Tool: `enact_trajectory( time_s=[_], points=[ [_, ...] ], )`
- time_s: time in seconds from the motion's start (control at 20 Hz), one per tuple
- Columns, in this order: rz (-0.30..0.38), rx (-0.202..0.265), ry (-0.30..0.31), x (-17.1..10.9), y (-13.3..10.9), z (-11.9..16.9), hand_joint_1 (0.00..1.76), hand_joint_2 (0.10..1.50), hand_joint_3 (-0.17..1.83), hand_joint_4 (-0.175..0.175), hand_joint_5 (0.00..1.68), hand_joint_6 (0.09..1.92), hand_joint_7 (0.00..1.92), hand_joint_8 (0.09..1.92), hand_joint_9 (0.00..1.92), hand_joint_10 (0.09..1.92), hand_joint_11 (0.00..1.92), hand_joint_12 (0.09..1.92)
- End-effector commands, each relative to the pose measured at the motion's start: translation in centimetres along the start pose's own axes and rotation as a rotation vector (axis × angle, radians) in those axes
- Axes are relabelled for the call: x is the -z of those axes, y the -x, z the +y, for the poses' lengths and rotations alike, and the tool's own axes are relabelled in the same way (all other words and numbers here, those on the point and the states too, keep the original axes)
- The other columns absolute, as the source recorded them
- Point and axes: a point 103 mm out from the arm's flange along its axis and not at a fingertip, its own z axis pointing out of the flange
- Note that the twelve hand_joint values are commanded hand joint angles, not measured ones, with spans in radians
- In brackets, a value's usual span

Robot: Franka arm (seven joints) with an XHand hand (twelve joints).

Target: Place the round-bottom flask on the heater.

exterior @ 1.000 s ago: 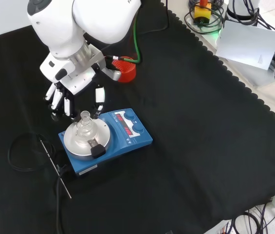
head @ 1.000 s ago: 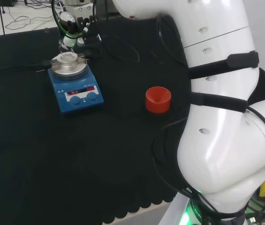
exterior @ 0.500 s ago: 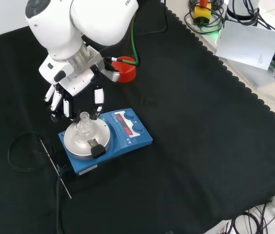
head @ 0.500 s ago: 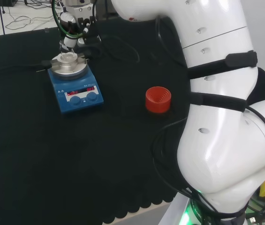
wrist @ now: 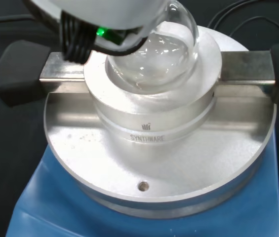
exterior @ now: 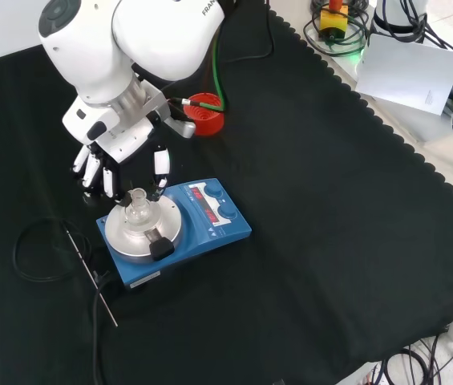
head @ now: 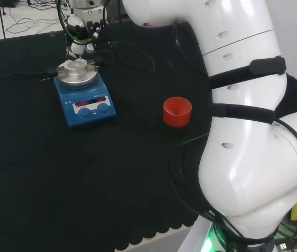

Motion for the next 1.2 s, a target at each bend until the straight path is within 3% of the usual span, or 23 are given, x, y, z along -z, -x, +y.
enact_trajectory(
  time_s=[0.05, 0.1, 0.15, 0.25, 0.75, 1.2],
  points=[
    [0.041, 0.013, -0.034, -0.3, 0.2, 0.1, 1.02, 0.79, 0.51, 0.099, 1.03, 0.9, 0.37, 0.69, 0.66, 0.6, 0.41, 1.31],
    [0.042, 0.015, -0.034, -0.4, 0.2, 0.0, 0.99, 0.74, 0.55, 0.03, 0.97, 0.88, 0.34, 0.69, 0.64, 0.61, 0.4, 1.31],
    [0.043, 0.018, -0.033, -0.4, 0.2, 0.0, 0.97, 0.7, 0.59, -0.01, 0.92, 0.86, 0.32, 0.7, 0.61, 0.62, 0.39, 1.32],
    [0.041, 0.019, -0.035, -0.3, 0.3, -0.2, 0.95, 0.66, 0.64, -0.037, 0.84, 0.85, 0.3, 0.7, 0.58, 0.64, 0.35, 1.33],
    [0.035, 0.002, -0.014, 0.5, 0.8, -2.3, 0.92, 0.6, 0.65, -0.026, 0.69, 0.82, 0.26, 0.7, 0.52, 0.65, 0.26, 1.36],
    [0.013, -0.053, 0.054, 3.7, 1.4, -7.3, 0.91, 0.6, 0.65, -0.025, 0.69, 0.81, 0.26, 0.7, 0.51, 0.66, 0.25, 1.36]
  ],
)
